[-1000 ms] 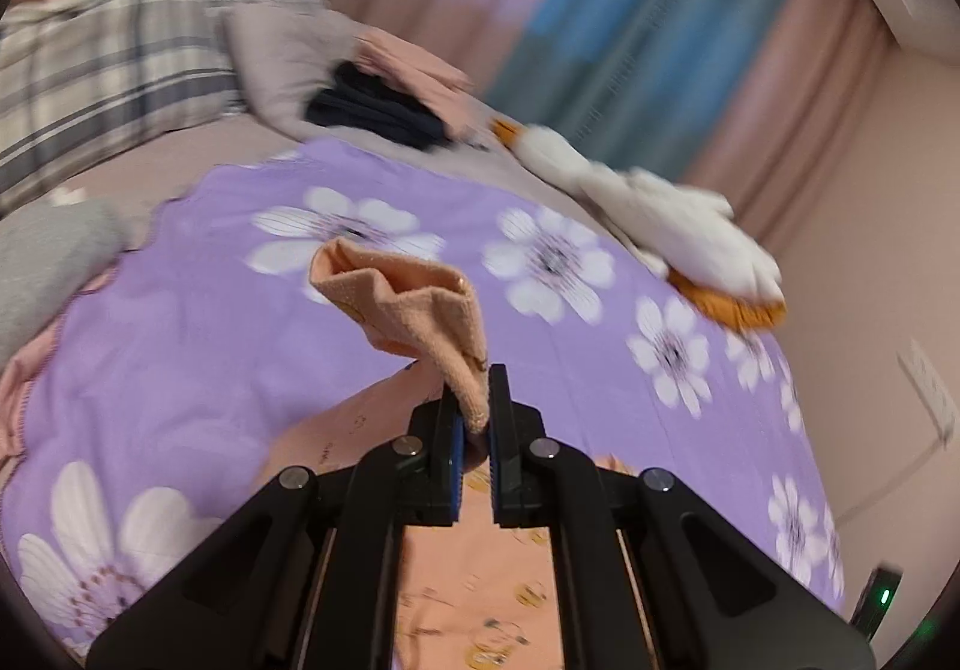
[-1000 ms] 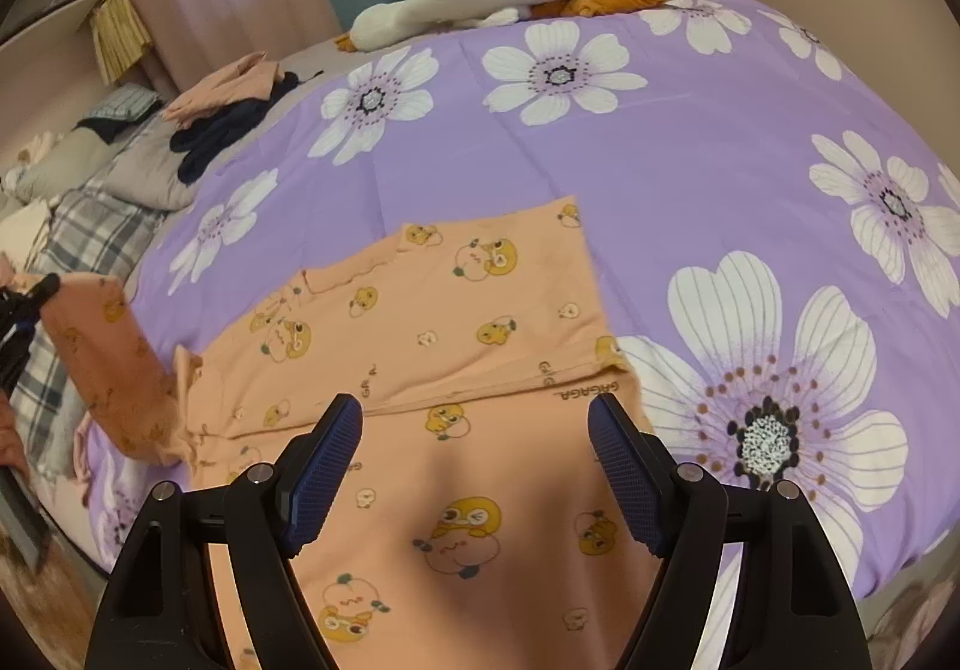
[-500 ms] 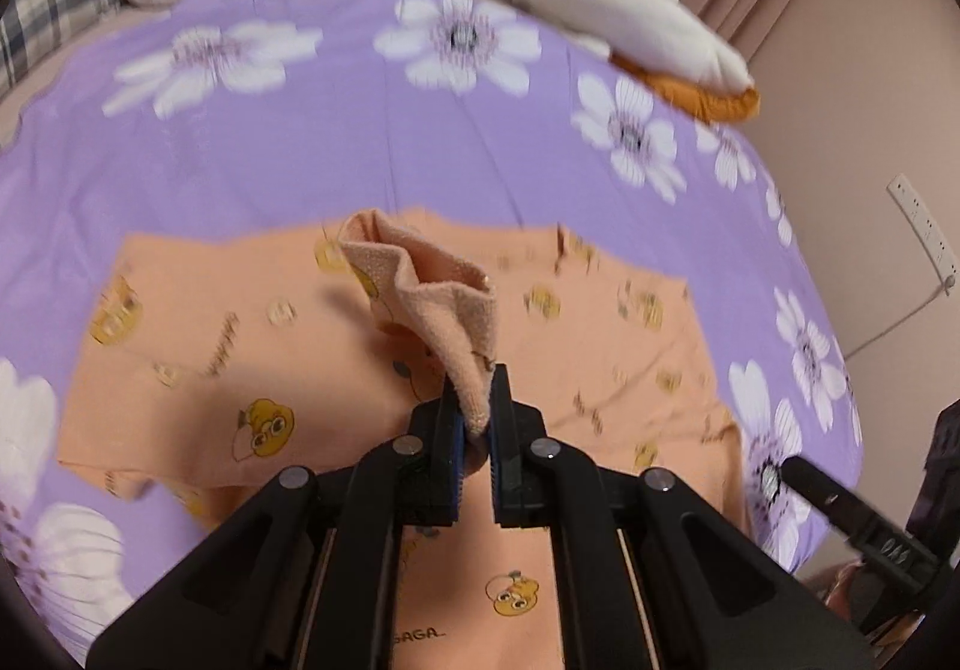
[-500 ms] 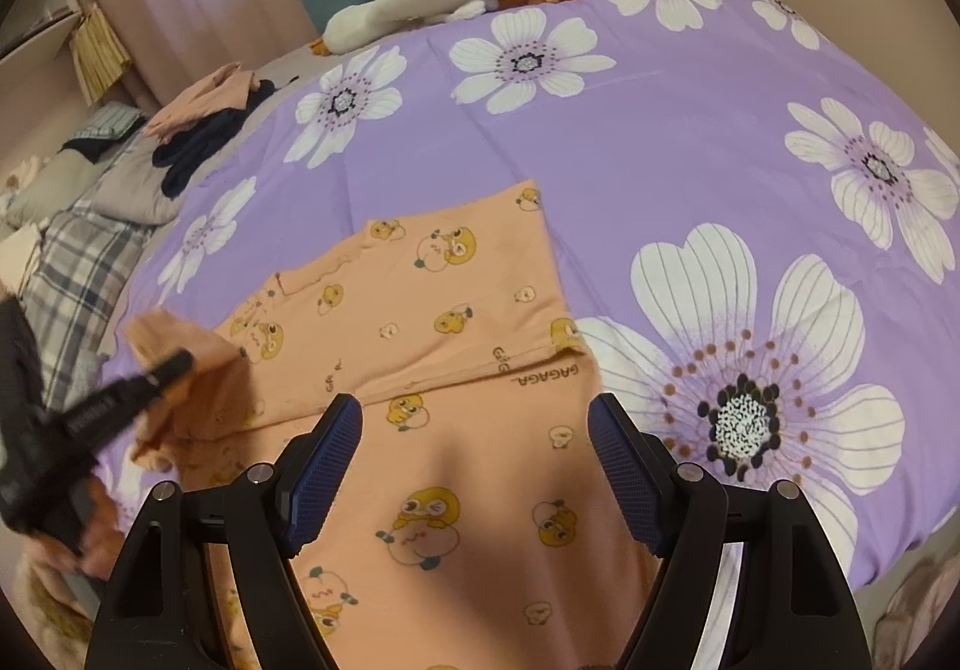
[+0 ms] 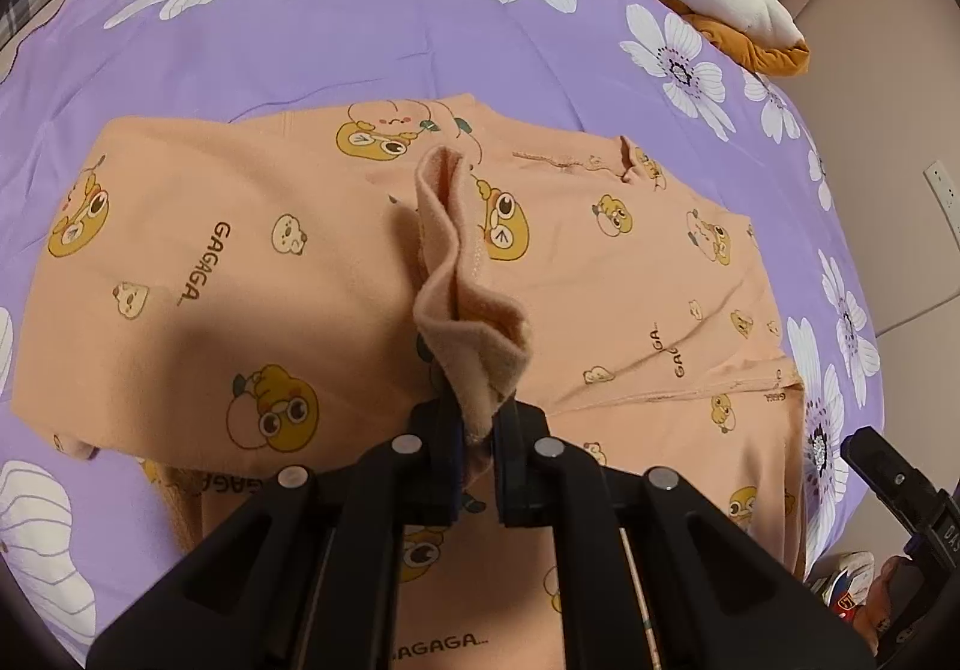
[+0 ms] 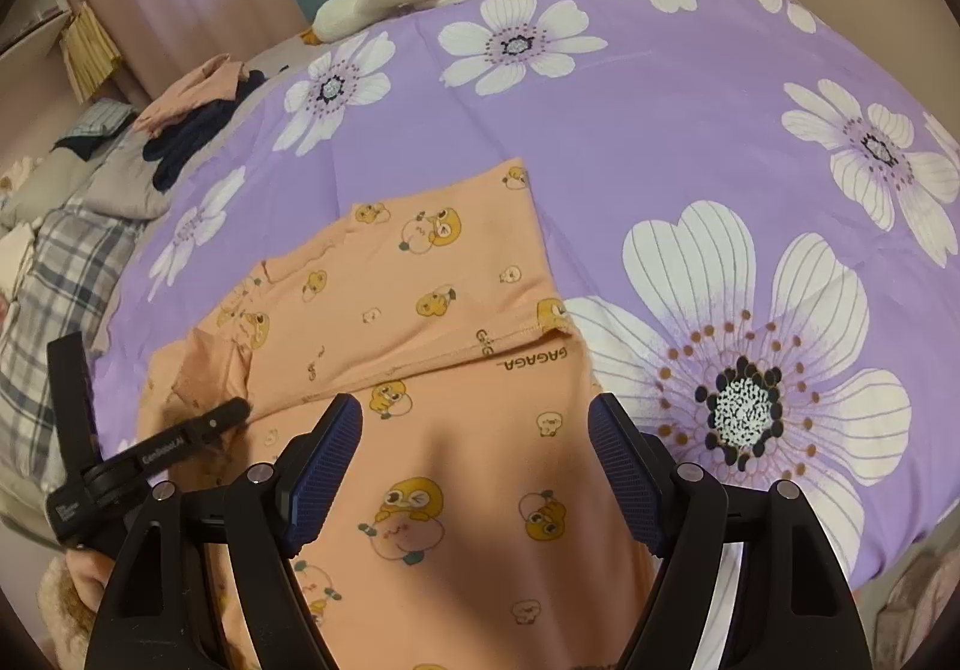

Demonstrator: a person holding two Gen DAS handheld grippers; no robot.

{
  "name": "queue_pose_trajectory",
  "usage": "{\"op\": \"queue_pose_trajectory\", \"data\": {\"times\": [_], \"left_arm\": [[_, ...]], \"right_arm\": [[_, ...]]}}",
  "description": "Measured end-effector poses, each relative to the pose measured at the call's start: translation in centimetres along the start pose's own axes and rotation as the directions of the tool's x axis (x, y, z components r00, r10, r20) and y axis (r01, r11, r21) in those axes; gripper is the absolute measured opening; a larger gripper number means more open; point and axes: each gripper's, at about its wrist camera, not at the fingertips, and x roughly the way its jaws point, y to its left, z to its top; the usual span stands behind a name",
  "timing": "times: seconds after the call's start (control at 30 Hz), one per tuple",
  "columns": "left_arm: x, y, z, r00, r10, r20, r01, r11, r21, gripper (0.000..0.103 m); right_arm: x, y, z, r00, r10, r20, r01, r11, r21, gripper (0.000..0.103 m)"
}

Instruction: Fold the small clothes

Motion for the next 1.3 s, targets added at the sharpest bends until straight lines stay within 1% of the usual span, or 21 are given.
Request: {"op": "queue_pose_trajectory", "data": {"times": [0.03,0.07,0.1,0.17,0.27,0.33,0.4,0.53,0.6,0.67,0.77,0.87,1.0,1.1,1.23,1.3], "left_arm": [[-0.2,0.0,0.1,1.0,-0.004,-0.004,0.004,1.0,0.0,0.011],[-0.6,-0.1,0.1,1.0,-0.015,-0.012,0.015,1.0,0.002,0.023],[-1.0,-0.2,0.2,1.0,-0.021,-0.018,0.021,1.0,0.005,0.043],[-2.4,-0.1,0.2,1.0,-0.018,0.007,0.018,1.0,0.01,0.06],[-5.0,0.3,0.4,0.998,-0.015,0.063,0.014,1.0,0.009,0.062],[-6.6,1.1,0.7,0.996,-0.016,0.088,0.018,1.0,-0.02,0.066],[-8.4,2.3,0.9,0.992,0.003,0.125,0.005,0.998,-0.057,0.069],[-11.5,5.4,0.8,0.981,0.087,0.175,-0.064,0.989,-0.137,0.069],[-12.7,7.3,0.3,0.971,0.143,0.19,-0.107,0.976,-0.188,0.069],[-13.7,9.0,-0.3,0.963,0.193,0.19,-0.146,0.961,-0.235,0.069],[-14.6,10.9,-1.3,0.955,0.237,0.176,-0.182,0.942,-0.281,0.069],[-15.2,12.4,-2.4,0.954,0.248,0.169,-0.185,0.929,-0.319,0.069],[-15.9,13.7,-3.5,0.951,0.264,0.158,-0.195,0.915,-0.353,0.069],[-16.1,14.2,-4.1,0.952,0.264,0.153,-0.192,0.909,-0.371,0.069],[-16.1,14.3,-4.5,0.953,0.269,0.143,-0.2,0.906,-0.374,0.069],[-16.2,14.3,-4.6,0.953,0.264,0.145,-0.195,0.907,-0.373,0.069]], "right_arm": [[0.0,0.0,0.0,1.0,0.001,-0.002,-0.001,1.0,-0.001,0.077],[0.0,0.0,0.0,1.0,0.002,-0.003,-0.002,1.0,-0.002,0.077],[0.1,0.1,0.0,1.0,0.001,-0.006,-0.001,1.0,-0.005,0.077],[0.1,0.1,0.0,1.0,-0.001,-0.008,0.001,1.0,-0.01,0.077],[0.2,0.4,0.0,1.0,-0.003,-0.009,0.003,1.0,-0.016,0.077],[0.3,0.6,0.0,1.0,-0.002,-0.013,0.001,1.0,-0.02,0.077],[0.5,0.8,0.0,1.0,0.0,-0.018,-0.001,1.0,-0.028,0.077],[0.8,1.5,0.0,1.0,0.012,-0.026,-0.013,0.999,-0.05,0.077],[1.0,2.1,0.1,0.999,0.023,-0.032,-0.025,0.998,-0.064,0.077],[1.3,2.9,0.2,0.999,0.035,-0.042,-0.038,0.996,-0.078,0.077],[1.9,4.7,0.5,0.997,0.053,-0.056,-0.059,0.991,-0.119,0.077],[2.7,7.5,0.8,0.995,0.076,-0.068,-0.088,0.978,-0.189,0.077],[4.3,11.9,0.9,0.985,0.128,-0.116,-0.155,0.95,-0.271,0.077],[5.6,14.4,0.7,0.975,0.154,-0.16,-0.197,0.932,-0.305,0.077],[8.0,17.3,0.5,0.954,0.178,-0.242,-0.252,0.912,-0.324,0.077],[9.0,18.1,0.5,0.953,0.16,-0.258,-0.243,0.913,-0.327,0.077]]}}
